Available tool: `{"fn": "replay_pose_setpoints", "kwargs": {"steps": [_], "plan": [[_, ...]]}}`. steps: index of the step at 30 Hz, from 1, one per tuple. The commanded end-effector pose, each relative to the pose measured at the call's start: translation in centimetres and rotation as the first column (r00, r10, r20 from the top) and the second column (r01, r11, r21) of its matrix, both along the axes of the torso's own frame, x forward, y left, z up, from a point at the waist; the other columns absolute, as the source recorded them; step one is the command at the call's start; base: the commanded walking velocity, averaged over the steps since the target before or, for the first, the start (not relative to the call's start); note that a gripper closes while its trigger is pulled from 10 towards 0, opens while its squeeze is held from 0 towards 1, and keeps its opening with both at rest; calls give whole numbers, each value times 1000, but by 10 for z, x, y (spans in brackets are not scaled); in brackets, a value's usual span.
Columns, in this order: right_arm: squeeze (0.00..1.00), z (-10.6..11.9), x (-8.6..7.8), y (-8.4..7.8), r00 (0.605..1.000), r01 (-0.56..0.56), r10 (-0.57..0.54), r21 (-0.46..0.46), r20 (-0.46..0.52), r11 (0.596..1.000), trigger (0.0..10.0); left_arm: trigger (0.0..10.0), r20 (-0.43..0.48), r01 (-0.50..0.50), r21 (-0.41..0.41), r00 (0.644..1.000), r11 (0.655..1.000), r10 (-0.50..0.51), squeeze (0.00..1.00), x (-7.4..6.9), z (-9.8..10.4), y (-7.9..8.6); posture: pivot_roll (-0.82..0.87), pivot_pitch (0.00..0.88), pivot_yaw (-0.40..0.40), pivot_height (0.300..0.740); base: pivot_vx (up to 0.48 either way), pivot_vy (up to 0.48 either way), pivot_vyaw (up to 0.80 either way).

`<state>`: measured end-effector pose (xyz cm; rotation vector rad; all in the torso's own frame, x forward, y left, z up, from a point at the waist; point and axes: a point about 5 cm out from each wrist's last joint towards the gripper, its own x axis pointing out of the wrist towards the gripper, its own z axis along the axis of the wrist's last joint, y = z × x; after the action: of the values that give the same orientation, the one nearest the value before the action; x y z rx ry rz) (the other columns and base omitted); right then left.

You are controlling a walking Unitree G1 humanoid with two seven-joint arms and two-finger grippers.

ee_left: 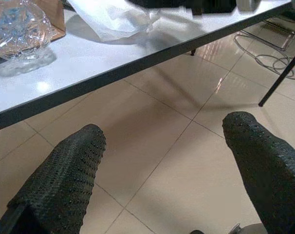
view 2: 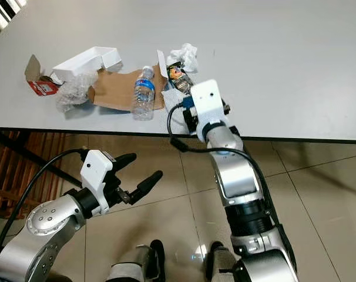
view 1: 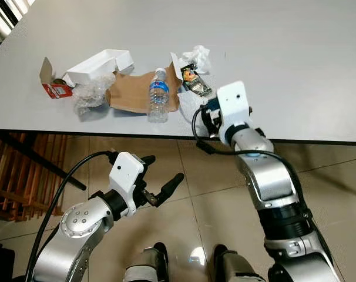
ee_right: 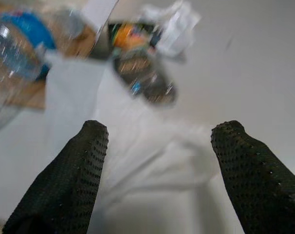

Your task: Picking trash to rubbish bin

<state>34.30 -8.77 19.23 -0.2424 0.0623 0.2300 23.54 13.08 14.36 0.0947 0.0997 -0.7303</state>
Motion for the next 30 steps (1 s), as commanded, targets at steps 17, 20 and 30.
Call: {"fn": "replay_pose_setpoints", "kwargs": {"steps": [17,20,30], "plan": [[0,-30,0,10,997,-53,54,18,-62,998,10000,10000,-22,4,15,1000,1000,-4,0,-4,-5,1,163,250,90,740,0,0,0],[0,-37,-1,20,992,-113,116,60,-56,992,10000,10000,-28,8,14,1000,1000,-8,0,-5,-6,0,162,259,89,740,0,0,0],[0,-51,-2,30,983,-161,168,85,-79,983,0,10000,-35,3,15,999,1000,-3,0,-8,-7,0,173,266,87,740,0,0,0]]}}
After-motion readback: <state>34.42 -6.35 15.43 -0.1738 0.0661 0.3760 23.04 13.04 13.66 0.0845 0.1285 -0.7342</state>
